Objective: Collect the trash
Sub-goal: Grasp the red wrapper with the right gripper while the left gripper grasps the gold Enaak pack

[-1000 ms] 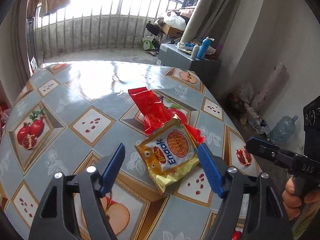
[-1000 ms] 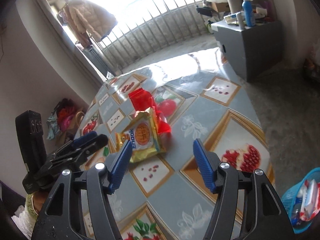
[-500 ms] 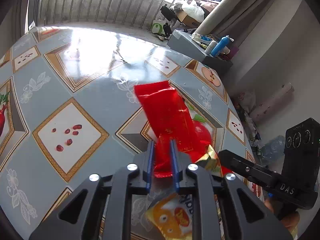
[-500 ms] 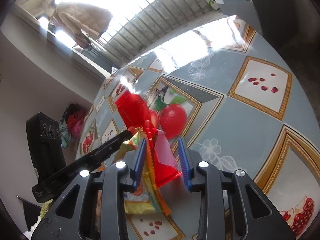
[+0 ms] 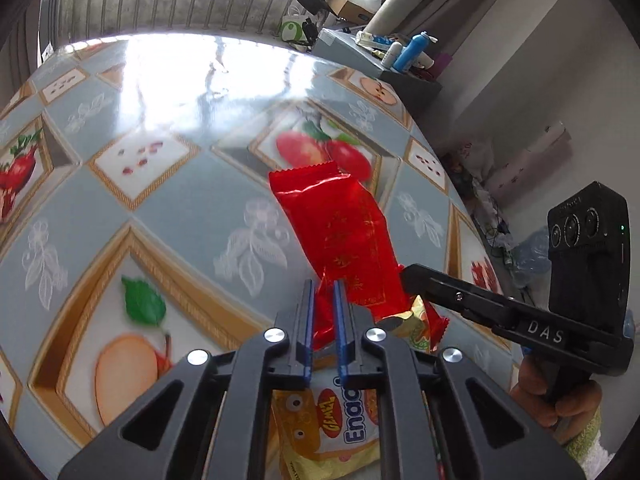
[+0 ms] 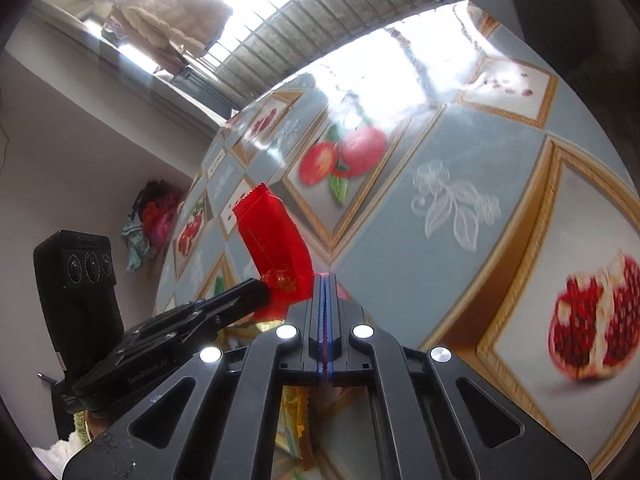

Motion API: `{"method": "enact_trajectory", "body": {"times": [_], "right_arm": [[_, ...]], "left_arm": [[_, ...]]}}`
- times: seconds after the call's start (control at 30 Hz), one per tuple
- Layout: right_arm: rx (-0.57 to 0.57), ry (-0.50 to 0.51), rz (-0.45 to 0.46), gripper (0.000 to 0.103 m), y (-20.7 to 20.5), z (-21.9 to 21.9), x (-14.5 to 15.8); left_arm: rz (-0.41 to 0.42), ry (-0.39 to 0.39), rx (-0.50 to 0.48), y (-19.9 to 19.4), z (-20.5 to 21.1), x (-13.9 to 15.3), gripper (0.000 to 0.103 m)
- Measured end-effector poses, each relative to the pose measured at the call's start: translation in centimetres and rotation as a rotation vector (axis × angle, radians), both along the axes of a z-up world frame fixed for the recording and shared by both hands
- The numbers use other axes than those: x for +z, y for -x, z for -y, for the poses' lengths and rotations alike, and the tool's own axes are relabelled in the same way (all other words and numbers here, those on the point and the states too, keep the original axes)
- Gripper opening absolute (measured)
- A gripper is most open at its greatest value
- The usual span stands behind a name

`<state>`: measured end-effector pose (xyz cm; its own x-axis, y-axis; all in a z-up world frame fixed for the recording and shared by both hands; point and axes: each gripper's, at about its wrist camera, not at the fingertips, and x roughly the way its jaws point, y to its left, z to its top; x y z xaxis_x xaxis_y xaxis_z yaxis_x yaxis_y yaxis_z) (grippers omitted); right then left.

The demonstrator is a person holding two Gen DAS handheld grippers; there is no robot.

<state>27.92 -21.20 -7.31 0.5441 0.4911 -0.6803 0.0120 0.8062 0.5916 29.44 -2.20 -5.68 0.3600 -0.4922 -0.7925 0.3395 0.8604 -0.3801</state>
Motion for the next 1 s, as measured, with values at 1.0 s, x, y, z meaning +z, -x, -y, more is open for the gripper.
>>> {"method": "enact_trajectory", "body": {"times": [1.0], "right_arm": [[-0.178, 0.158, 0.148, 0.022, 22.2, -1.9, 3.5]], "left_arm": [[0.053, 0.038, -0.054, 20.4, -8.0, 3.3, 0.039]]}}
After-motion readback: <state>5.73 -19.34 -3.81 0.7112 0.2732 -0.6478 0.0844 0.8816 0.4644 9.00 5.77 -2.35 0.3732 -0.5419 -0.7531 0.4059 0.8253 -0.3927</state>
